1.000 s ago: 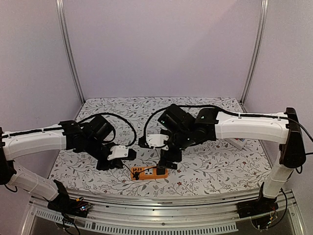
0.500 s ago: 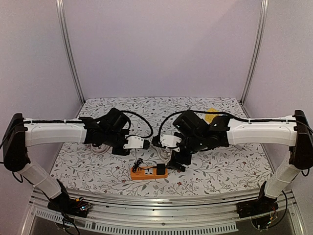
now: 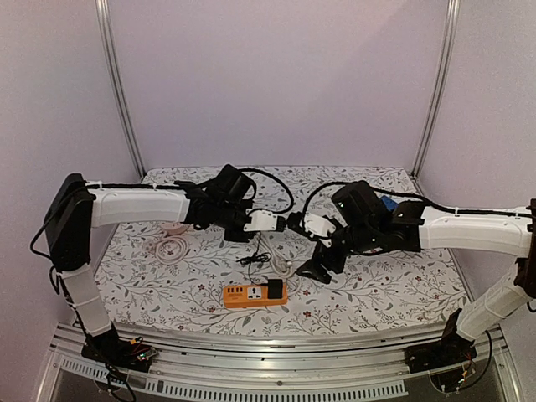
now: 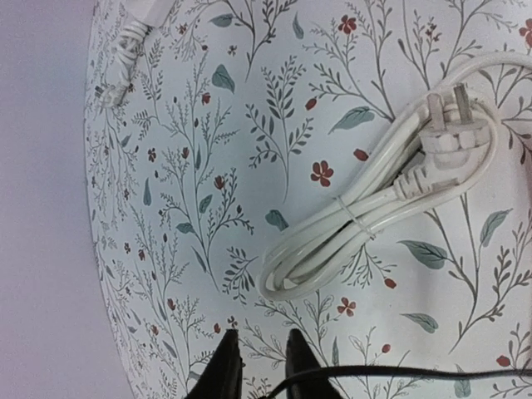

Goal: Insert the plug

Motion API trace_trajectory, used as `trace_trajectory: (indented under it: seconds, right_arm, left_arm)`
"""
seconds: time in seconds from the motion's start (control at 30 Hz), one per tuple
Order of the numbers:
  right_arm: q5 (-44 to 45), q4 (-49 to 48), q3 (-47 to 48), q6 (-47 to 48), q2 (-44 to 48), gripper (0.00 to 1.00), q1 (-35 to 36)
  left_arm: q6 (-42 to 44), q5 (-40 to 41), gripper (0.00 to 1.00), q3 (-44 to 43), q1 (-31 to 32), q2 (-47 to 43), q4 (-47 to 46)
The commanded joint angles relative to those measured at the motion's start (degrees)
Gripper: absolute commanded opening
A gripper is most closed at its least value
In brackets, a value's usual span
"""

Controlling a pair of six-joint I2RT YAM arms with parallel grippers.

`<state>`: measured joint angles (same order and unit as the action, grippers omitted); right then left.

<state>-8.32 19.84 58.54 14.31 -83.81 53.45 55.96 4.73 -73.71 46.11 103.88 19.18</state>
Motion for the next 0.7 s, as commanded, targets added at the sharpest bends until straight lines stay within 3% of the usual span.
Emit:
trace_trajectory:
  seconds: [0.0, 0.1, 0.17, 0.3, 0.5, 0.67]
  right_arm:
    - [-1.91, -2.56, -2.03, -1.56, 2.14, 0.99, -0.40]
    - [-2.12, -3.04, -2.78, -2.06, 2.32, 0.99, -0.37]
    - [-2.20, -3.24, -3.04, -2.32, 2.25, 0.99, -0.40]
    - [-2.56, -3.64, -3.26, -2.94, 2.25, 0.99, -0.53]
    - [-3.08, -3.89, -3.01, -3.79, 2.40, 0.99, -0.46]
    - [-2.87, -3.81, -3.07, -4.75, 3.31, 0.99, -0.52]
  left_arm:
    - [-0.17, -1.83, 0.39, -2.86, 0.27, 4.18, 2.97]
    - [-0.16, -1.97, 0.68, -3.87, 0.76, 5.40, 4.05]
    - [-0.02, -1.92, 0.76, -4.50, 0.90, 5.82, 4.93]
    - [0.63, -1.03, 0.83, -3.99, 0.68, 5.00, 6.97]
    - [6.50, 1.31, 0.98, 4.25, -1.28, 1.27, 4.24]
    - [5.94, 1.12, 0.99, 0.88, -4.80, -1.43, 11.12]
